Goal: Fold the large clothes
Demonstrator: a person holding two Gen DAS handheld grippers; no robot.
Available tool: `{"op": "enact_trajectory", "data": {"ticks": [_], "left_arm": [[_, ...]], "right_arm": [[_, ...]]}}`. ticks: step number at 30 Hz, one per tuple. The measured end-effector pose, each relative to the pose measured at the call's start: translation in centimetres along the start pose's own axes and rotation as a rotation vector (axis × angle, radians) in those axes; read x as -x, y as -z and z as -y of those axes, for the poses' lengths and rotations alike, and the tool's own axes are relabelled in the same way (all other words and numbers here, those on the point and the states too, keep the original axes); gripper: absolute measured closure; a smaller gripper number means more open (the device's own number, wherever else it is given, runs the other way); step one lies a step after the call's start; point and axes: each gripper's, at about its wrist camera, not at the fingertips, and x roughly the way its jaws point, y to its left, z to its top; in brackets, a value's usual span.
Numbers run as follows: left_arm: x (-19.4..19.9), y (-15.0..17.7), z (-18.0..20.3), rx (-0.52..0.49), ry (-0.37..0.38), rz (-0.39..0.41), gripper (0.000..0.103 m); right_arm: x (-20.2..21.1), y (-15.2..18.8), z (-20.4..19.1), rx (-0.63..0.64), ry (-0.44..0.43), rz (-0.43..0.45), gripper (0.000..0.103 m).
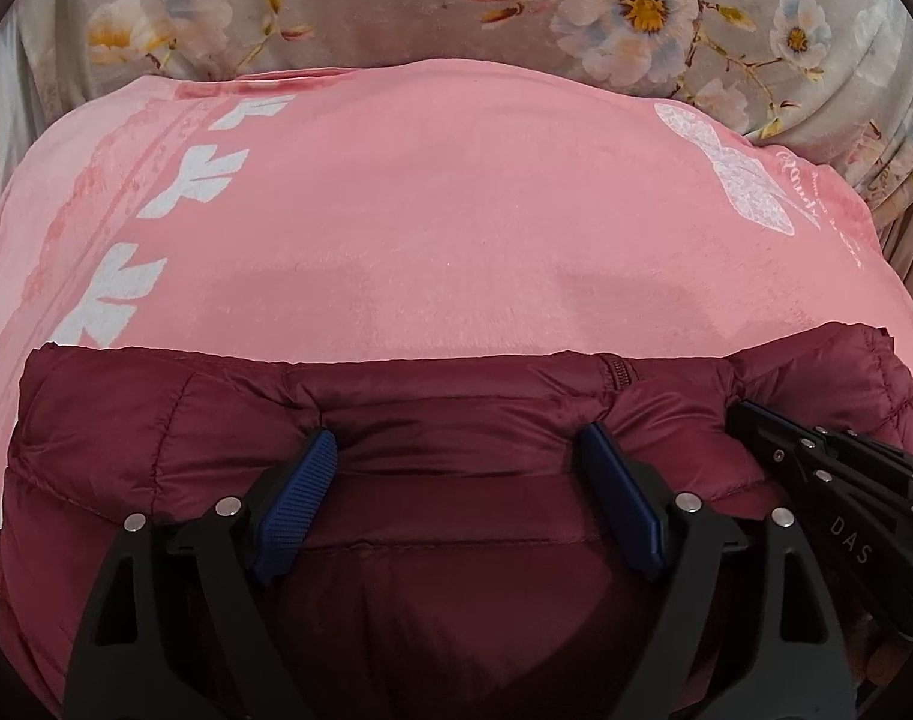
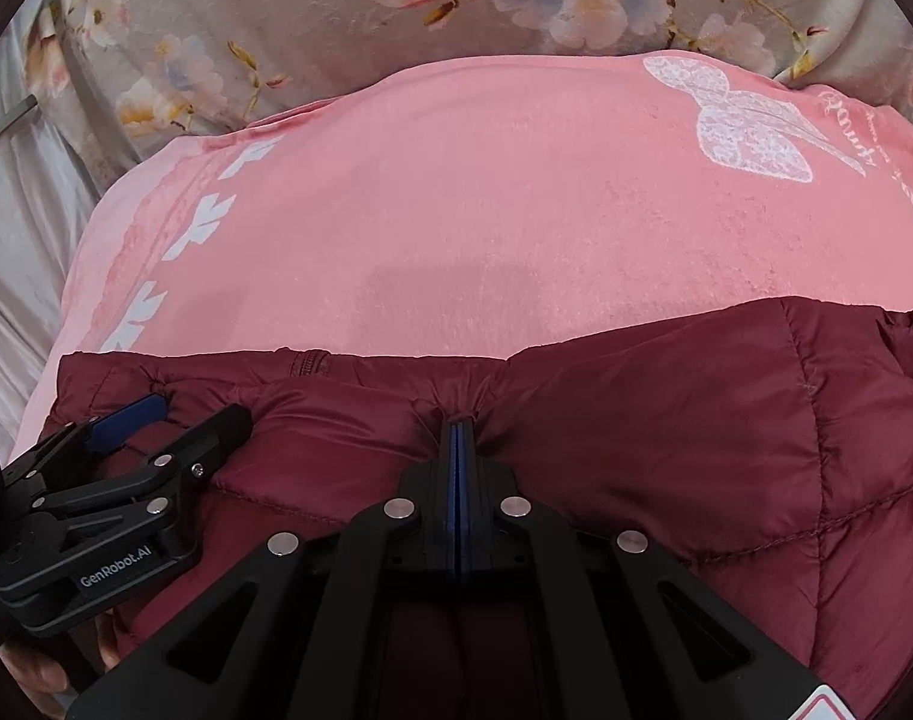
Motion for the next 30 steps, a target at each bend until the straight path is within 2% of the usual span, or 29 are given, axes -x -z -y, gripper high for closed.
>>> {"op": "enact_trajectory", "data": {"ticks": [11, 13, 14, 15, 17, 19, 22, 30], "left_arm": [[-0.4, 0.1, 0.3, -0.023, -0.031, -0.001, 0.02], [-0.1, -0.1, 0.3, -0.023, -0.04, -0.009, 0.02], [0.6, -0.2, 0.2, -0.017, -0.057, -0.012, 0.02], [1.4, -0.2, -0.1, -0.003, -0.057, -0.01, 0.021], [4.5, 0.2, -1.1, 0.074, -0.002, 0.001, 0.021], [6.7, 1.0, -1.6, 0.117, 0.025, 0.003, 0.021], [8.7, 3.0, -1.5, 0.156, 0.032, 0.0, 0.021], [8.2, 7.0, 0.2, 0.129, -0.053, -0.022, 0.021]], "right_arm": [[0.5, 0.0, 0.1, -0.016, -0.002, 0.015, 0.103], [2.1, 0.2, 0.1, -0.058, 0.0, 0.031, 0.1], [3.1, 0.3, 0.1, -0.076, -0.012, 0.043, 0.093], [4.7, 0.6, 0.0, -0.083, -0.024, 0.066, 0.092], [7.9, 1.6, -1.1, -0.026, 0.006, 0.097, 0.092], [9.8, 3.1, -1.7, -0.004, 0.016, 0.11, 0.091], [10.6, 5.0, -2.1, -0.011, -0.019, 0.083, 0.091], [9.6, 8.5, -3.7, 0.049, 0.023, 0.056, 0.091]]}}
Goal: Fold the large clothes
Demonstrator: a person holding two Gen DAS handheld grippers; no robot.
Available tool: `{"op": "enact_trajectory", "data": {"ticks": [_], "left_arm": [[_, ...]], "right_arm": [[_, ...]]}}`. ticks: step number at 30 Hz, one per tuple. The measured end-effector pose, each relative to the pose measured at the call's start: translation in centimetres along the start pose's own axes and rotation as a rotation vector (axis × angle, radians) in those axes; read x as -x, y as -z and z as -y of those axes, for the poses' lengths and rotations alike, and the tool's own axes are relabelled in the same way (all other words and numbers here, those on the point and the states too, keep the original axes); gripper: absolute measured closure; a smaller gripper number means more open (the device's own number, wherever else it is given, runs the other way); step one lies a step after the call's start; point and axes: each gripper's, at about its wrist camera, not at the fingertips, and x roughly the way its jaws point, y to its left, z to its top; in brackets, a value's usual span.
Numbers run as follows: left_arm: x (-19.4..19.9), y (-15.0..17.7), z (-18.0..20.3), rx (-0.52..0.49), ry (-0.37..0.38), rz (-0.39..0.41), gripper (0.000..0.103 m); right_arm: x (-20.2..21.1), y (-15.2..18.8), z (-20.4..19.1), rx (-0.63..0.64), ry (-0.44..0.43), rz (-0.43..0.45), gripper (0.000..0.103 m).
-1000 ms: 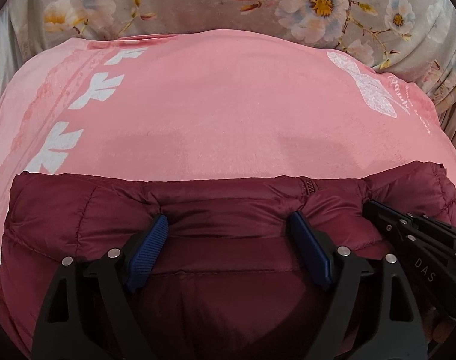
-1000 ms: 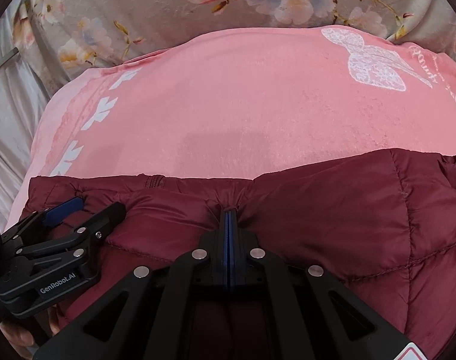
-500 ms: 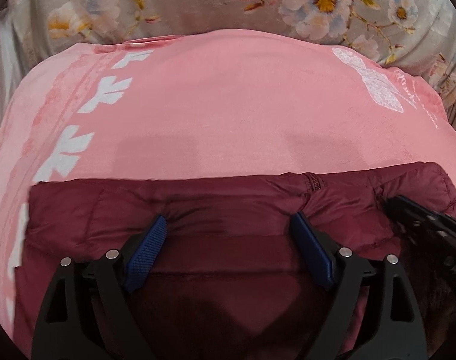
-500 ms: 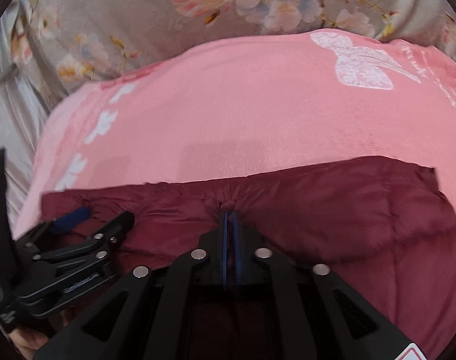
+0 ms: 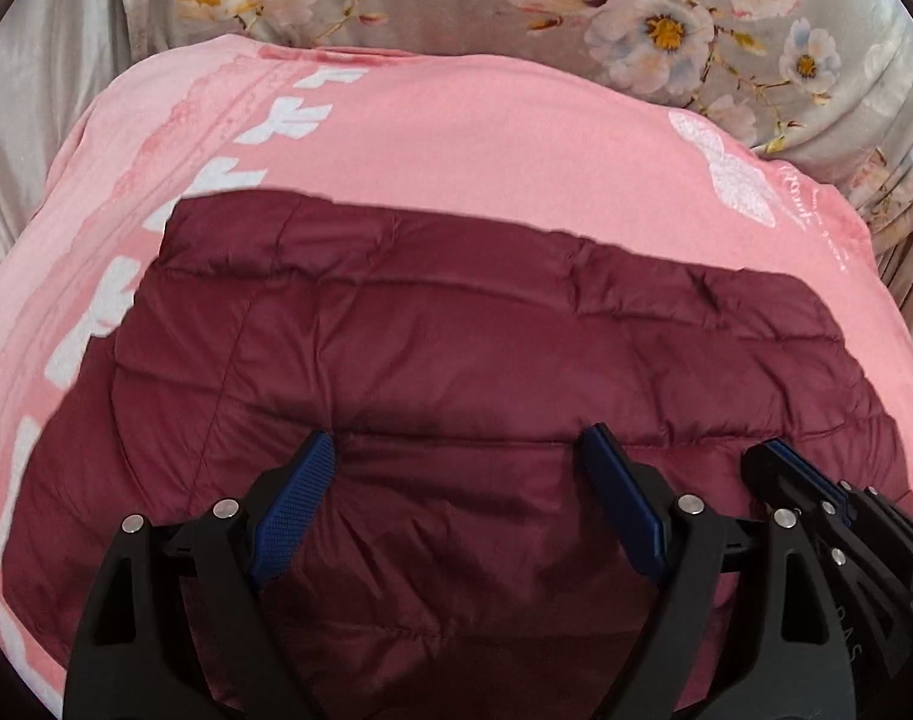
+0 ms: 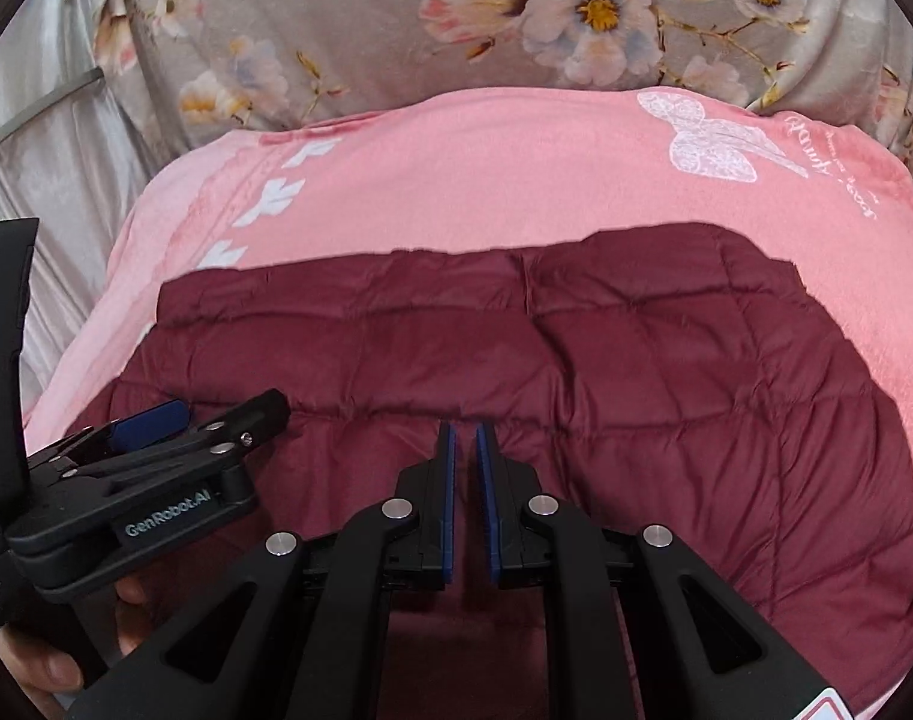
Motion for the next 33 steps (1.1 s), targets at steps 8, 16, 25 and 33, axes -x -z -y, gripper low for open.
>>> {"op": "enact_trajectory", "data": {"ticks": [8, 16, 25, 33], "left_arm": [[-0.9, 1.3, 0.6, -0.044, -0.055, 0.031, 0.017], [-1.6, 1.7, 0.9, -0.064, -0.065, 0.051, 0.012], [-1.7, 1.8, 1.3, -0.08, -0.08, 0.061, 0.01], [-1.7, 1.8, 1.4, -0.087, -0.087, 0.062, 0.009]], "right_arm": [[-1.1, 1.5, -0.6, 0.04, 0.04, 0.006, 0.092], [-1.6, 2.0, -1.0, 0.069, 0.071, 0.019, 0.092], [-1.8, 2.1, -1.1, 0.065, 0.069, 0.018, 0.092], [-2.0, 2.2, -1.2, 0.076, 0.084, 0.018, 0.092]]}}
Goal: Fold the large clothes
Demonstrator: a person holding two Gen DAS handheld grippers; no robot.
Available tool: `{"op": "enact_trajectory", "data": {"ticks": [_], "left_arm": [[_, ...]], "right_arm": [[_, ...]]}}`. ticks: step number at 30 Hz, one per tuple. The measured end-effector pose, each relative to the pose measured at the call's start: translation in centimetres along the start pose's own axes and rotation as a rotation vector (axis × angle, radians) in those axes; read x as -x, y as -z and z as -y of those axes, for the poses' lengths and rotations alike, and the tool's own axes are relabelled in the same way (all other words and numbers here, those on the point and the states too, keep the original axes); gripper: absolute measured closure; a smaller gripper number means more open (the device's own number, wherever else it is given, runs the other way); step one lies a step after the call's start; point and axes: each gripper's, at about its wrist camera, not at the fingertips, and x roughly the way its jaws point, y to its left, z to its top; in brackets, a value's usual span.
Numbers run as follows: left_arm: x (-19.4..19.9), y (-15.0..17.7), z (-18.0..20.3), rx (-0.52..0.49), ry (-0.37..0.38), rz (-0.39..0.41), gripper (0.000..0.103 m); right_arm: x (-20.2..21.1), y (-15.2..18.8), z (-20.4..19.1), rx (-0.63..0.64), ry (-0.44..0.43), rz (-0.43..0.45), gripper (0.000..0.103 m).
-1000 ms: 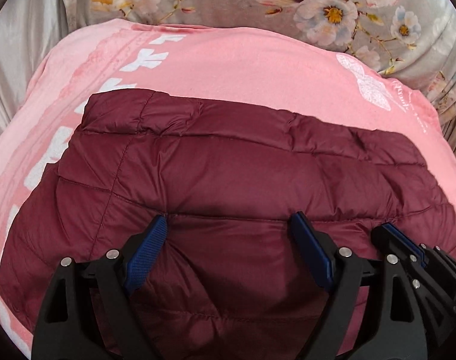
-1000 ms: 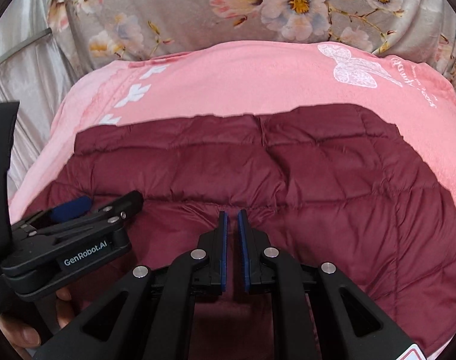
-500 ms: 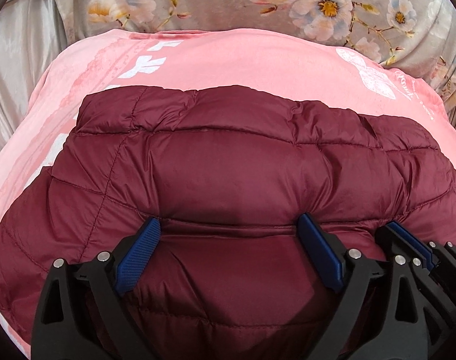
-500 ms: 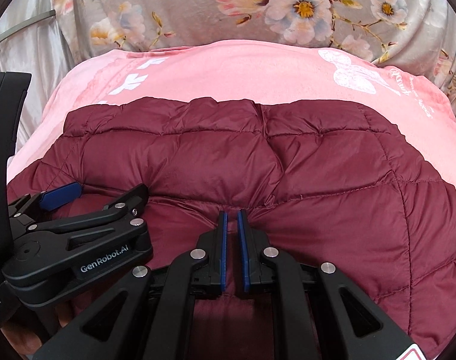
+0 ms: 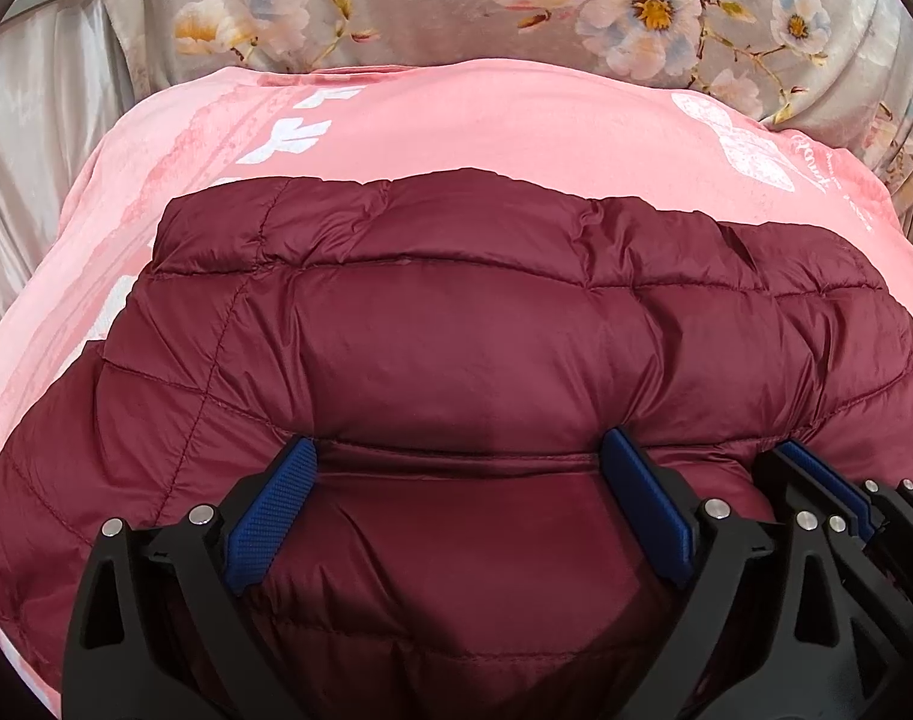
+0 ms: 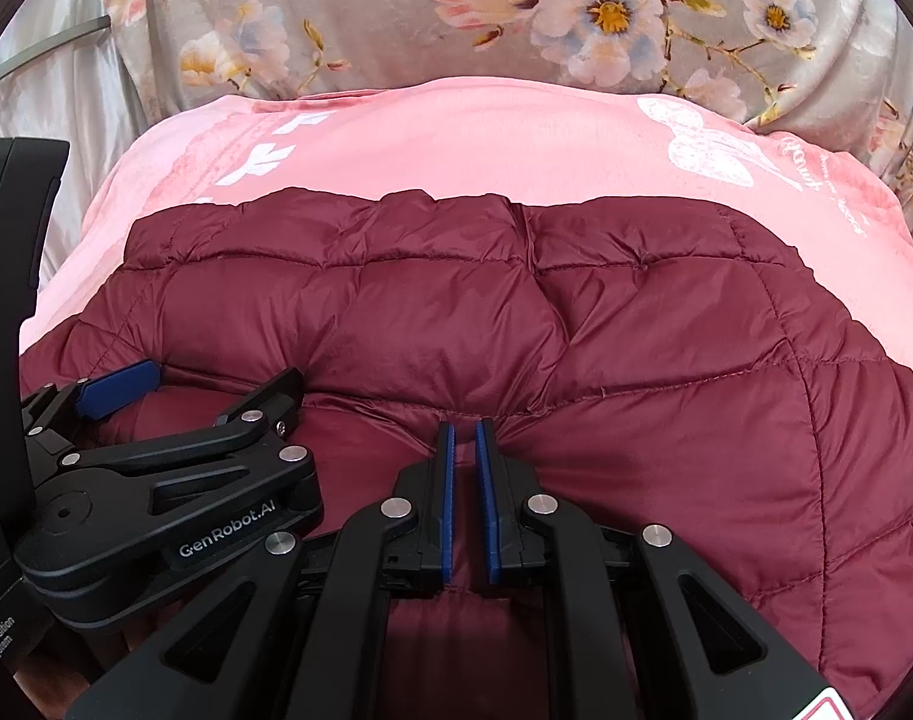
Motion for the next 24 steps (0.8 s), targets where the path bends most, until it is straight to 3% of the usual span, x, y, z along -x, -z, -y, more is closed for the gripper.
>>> {"op": "enact_trajectory", "data": {"ticks": [7, 10, 15, 24], "left_arm": [[0.0, 0.0, 0.1, 0.001, 0.001, 0.002, 0.008], [0.2, 0.0, -0.4, 0.018, 0.026, 0.008, 0.008], [1.3, 0.1, -1.1, 0.039, 0.033, 0.016, 0.008], [5.6, 1.3, -4.6, 0.097, -0.004, 0.059, 0.008]], "right_arm": [[0.6, 0.0, -0.7, 0.014, 0.033, 0.011, 0.09], [1.8, -0.2, -0.6, -0.024, 0.053, 0.022, 0.079], [3.8, -0.6, 0.8, -0.085, 0.062, 0.085, 0.032], [5.0, -0.6, -1.3, -0.037, 0.018, 0.079, 0.032]]}}
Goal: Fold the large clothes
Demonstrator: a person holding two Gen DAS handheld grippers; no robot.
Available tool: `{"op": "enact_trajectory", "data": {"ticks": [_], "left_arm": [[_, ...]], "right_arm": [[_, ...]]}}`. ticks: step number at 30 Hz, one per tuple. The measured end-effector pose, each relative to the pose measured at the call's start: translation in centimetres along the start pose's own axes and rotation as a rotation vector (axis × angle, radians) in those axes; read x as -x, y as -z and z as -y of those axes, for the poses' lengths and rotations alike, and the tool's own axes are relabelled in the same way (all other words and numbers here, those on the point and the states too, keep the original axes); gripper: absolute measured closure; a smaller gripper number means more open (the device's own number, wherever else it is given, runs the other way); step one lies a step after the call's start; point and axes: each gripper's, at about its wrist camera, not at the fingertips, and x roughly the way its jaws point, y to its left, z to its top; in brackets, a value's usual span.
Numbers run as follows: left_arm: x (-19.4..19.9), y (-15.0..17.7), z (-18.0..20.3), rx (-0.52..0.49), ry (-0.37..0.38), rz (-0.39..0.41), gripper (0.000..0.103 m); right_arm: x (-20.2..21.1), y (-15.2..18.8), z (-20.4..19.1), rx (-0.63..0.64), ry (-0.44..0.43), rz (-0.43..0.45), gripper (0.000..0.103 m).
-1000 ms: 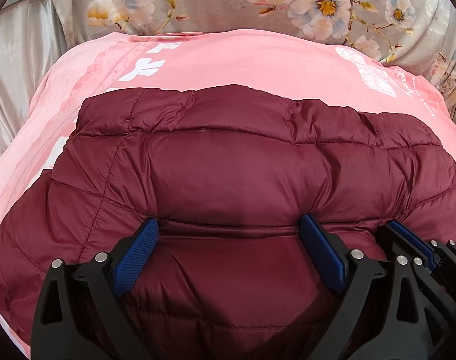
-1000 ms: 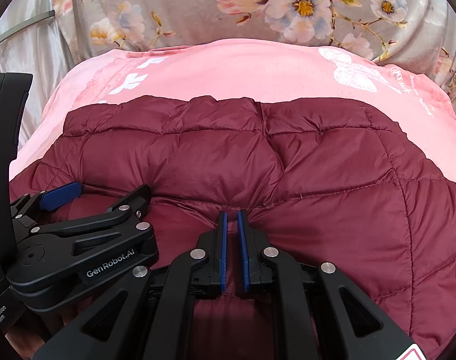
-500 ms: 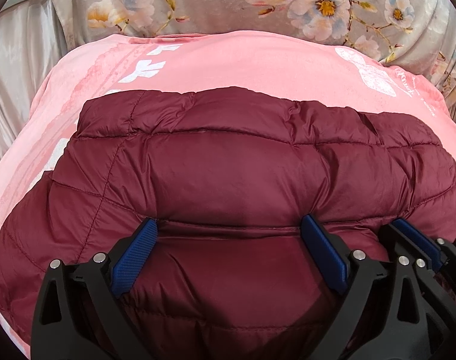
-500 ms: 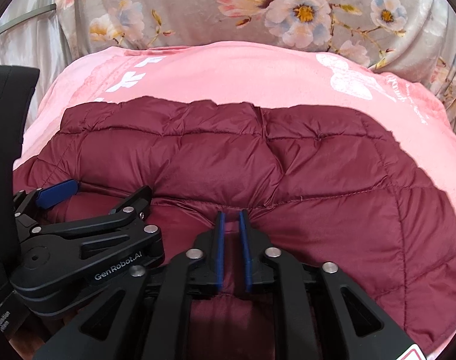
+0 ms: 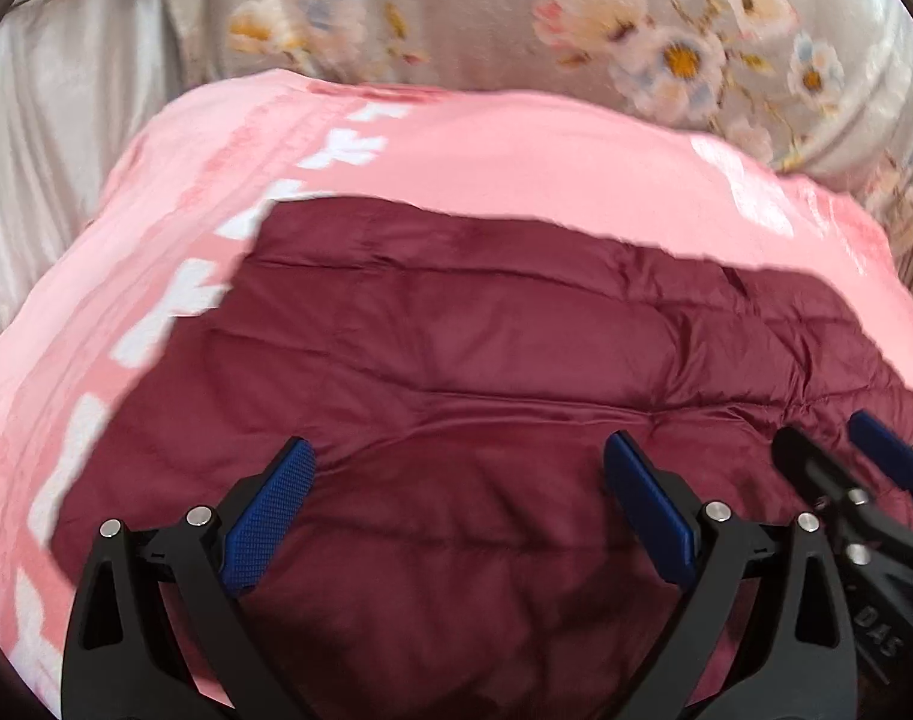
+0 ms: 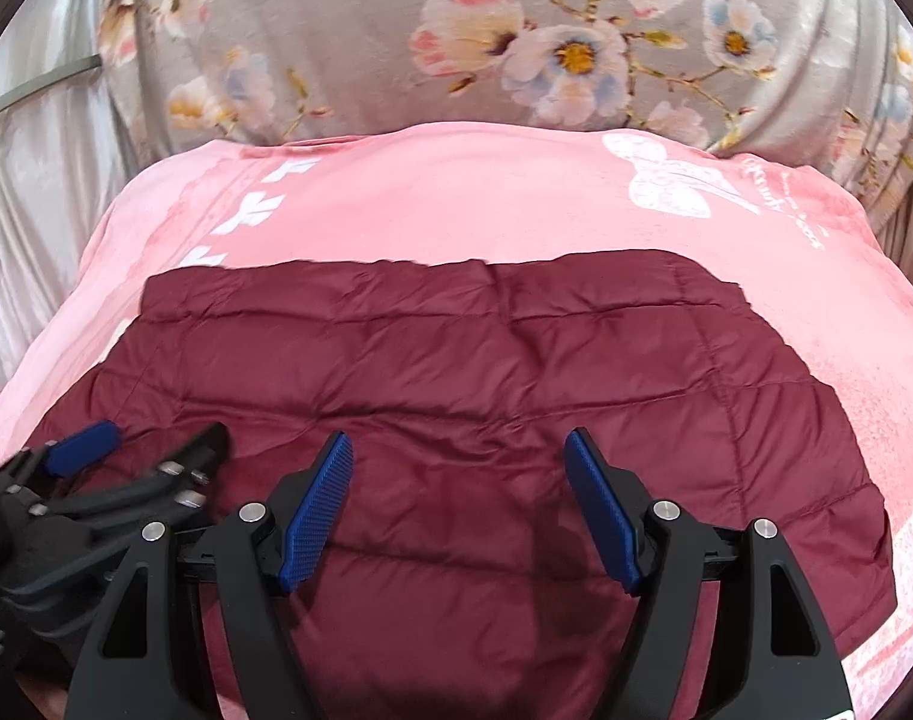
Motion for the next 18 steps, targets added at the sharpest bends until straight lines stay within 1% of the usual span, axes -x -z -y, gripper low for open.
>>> {"op": "enact_trajectory", "data": {"ticks": [2, 4, 5, 6, 7, 8, 9, 10, 12, 13, 16, 18], "left_arm": [[1.6, 0.3, -2.0, 0.025, -0.004, 0.017, 0.008], [3.2, 0.9, -5.4, 0.087, -0.009, 0.022, 0.008], [3.8, 1.2, -7.4, 0.13, -0.016, 0.015, 0.008], [4.3, 1.5, -8.8, 0.163, -0.02, 0.011, 0.008], [4.8, 2.2, -11.3, 0.217, -0.034, 0.001, 0.008], [4.9, 2.6, -12.6, 0.248, -0.045, -0.011, 0.008], [4.8, 3.3, -14.5, 0.297, -0.053, -0.038, 0.008], [4.7, 3.8, -15.6, 0.329, -0.043, -0.055, 0.008], [4.1, 5.1, -17.4, 0.415, 0.007, -0.094, 0.008], [3.8, 5.3, -17.7, 0.434, 0.029, -0.103, 0.008], [2.6, 5.7, -17.2, 0.469, 0.13, -0.115, 0.008], [1.7, 5.7, -16.3, 0.482, 0.177, -0.125, 0.009]], "right_arm": [[0.7, 0.3, -1.0, 0.009, -0.027, 0.005, 0.034], [1.0, 0.6, -2.0, 0.036, -0.039, 0.003, 0.045], [1.0, 0.7, -2.4, 0.044, -0.043, -0.002, 0.056], [1.0, 0.8, -2.8, 0.046, -0.059, -0.01, 0.064], [1.0, 1.0, -3.2, 0.041, -0.079, -0.02, 0.068], [0.9, 1.2, -3.6, 0.036, -0.107, -0.037, 0.074], [0.8, 1.4, -4.0, 0.034, -0.122, -0.049, 0.077], [0.6, 1.7, -4.5, 0.036, -0.137, -0.064, 0.078], [0.2, 2.2, -5.5, 0.057, -0.143, -0.077, 0.082], [0.0, 2.6, -6.0, 0.073, -0.137, -0.084, 0.083], [-0.7, 3.4, -6.6, 0.103, -0.113, -0.095, 0.085], [-1.1, 3.7, -6.5, 0.102, -0.113, -0.101, 0.086]]}}
